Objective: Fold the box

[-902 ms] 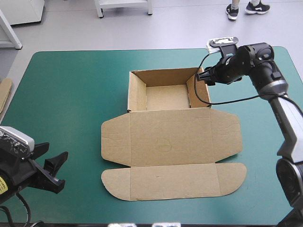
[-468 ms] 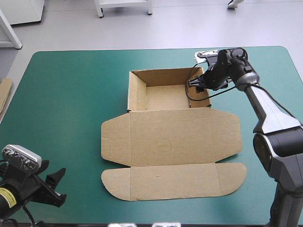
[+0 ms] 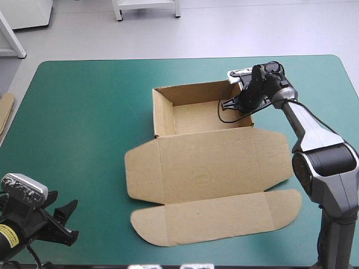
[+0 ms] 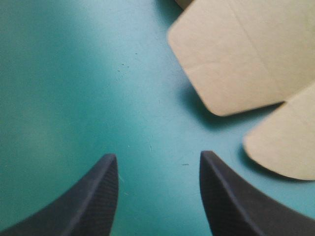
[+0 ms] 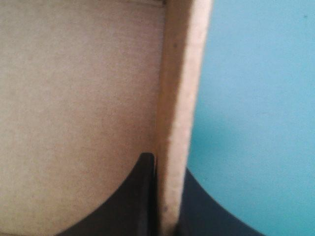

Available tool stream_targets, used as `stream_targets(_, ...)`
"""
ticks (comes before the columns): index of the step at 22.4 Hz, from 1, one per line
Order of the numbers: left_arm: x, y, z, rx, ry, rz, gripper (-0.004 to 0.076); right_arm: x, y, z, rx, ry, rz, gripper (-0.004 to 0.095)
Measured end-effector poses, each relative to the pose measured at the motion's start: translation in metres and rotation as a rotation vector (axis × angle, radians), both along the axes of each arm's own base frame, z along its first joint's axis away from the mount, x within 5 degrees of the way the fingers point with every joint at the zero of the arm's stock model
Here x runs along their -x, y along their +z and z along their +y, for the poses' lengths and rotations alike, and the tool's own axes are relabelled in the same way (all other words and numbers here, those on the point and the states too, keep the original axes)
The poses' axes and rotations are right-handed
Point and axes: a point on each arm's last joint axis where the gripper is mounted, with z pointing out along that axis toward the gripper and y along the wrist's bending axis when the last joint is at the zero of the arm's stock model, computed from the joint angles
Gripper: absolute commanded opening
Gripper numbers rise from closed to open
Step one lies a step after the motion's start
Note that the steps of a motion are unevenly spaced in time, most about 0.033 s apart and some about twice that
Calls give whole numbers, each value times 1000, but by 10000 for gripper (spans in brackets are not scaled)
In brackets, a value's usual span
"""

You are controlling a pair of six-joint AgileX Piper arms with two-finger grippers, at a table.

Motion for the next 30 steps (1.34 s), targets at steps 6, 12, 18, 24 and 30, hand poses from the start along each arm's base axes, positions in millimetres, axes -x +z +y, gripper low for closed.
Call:
stream_targets(6, -1, 2, -1, 16, -6, -23, 363, -2, 8, -28, 126, -29, -29, -19)
stream_targets(12, -1, 2, -2, 22, -8, -28, 358, 6, 45, -140, 282, -216, -82, -19)
stream_targets(18, -2, 3, -2, 30, -11, -38, 349, 21, 48, -242, 328, -379, -90, -19)
stream_targets(24, -4, 7, -4, 55, -19, -86, 349, 31, 16, -304, 303, -491, -9, -17)
stream_targets(30, -4, 7, -4, 55, -19, -86, 349, 33, 8, -318, 290, -535, -5, 289)
